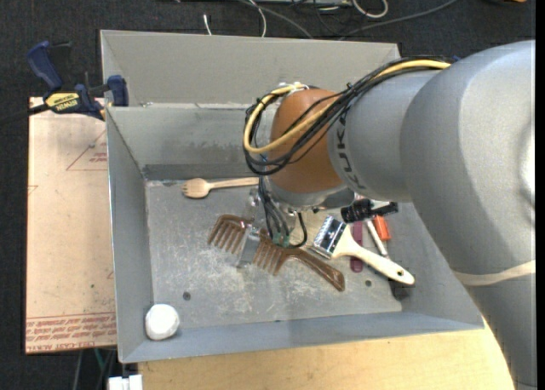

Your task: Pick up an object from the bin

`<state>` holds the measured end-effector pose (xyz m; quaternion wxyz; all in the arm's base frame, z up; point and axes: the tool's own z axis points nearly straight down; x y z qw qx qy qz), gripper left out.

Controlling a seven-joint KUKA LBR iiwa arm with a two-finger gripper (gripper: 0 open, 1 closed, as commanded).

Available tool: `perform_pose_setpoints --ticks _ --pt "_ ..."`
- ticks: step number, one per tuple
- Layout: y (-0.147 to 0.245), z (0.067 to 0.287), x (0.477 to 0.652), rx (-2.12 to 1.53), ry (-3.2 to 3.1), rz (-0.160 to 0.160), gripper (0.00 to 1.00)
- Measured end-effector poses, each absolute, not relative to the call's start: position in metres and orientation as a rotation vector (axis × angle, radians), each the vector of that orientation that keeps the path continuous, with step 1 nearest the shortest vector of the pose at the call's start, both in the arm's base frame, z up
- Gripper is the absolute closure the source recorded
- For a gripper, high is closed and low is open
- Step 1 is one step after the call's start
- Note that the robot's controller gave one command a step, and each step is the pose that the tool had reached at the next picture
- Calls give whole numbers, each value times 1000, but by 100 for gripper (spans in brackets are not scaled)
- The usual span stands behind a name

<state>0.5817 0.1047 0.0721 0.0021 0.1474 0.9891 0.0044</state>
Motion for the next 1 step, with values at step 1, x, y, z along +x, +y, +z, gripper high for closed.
perform_pose_setpoints --ticks 1 --pt "104 72 582 457 3105 13 100"
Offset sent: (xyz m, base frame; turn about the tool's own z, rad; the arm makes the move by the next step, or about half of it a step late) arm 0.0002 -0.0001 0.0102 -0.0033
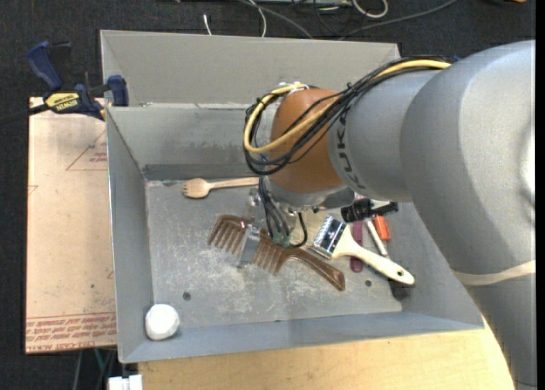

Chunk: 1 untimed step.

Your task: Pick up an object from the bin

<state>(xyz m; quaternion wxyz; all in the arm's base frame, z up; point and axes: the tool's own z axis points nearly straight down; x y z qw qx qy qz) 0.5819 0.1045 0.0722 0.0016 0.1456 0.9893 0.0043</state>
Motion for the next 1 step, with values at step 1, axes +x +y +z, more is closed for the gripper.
perform_pose_setpoints --ticks 1 --pt "104 75 582 457 3105 13 100"
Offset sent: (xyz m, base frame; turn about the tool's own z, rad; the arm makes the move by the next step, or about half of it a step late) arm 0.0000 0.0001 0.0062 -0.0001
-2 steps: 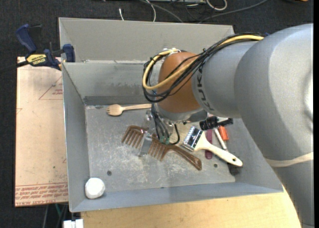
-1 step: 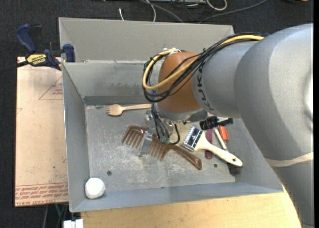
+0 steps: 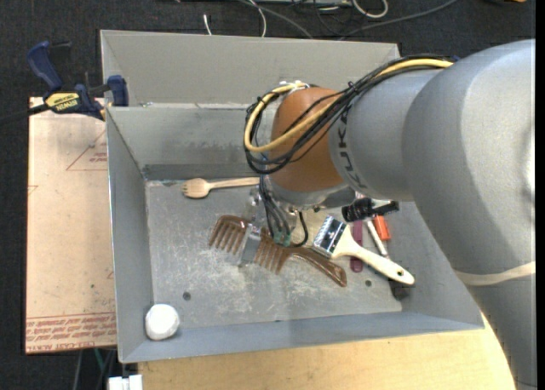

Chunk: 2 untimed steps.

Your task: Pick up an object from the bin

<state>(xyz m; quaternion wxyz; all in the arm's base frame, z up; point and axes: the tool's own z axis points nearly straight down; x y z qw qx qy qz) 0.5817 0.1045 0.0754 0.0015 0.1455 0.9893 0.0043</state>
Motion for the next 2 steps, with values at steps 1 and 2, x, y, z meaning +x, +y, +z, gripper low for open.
perform_pose_setpoints --ticks 1,2 --pt "104 79 582 457 3105 13 100" --pt "104 94 578 459 3116 8 100"
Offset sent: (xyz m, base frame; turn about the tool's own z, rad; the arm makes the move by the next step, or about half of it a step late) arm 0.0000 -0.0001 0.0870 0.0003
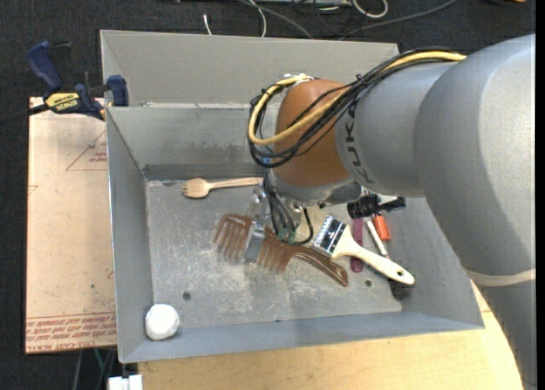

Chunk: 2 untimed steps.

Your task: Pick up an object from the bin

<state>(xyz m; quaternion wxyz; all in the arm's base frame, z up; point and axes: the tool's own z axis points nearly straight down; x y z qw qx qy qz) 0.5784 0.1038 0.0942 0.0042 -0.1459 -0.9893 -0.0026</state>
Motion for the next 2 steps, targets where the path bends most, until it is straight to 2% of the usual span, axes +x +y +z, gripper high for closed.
perform_pose_setpoints --ticks 1,2 --pt "104 136 581 -457 -3110 -14 100" --pt "104 158 581 -455 -3108 -14 100"
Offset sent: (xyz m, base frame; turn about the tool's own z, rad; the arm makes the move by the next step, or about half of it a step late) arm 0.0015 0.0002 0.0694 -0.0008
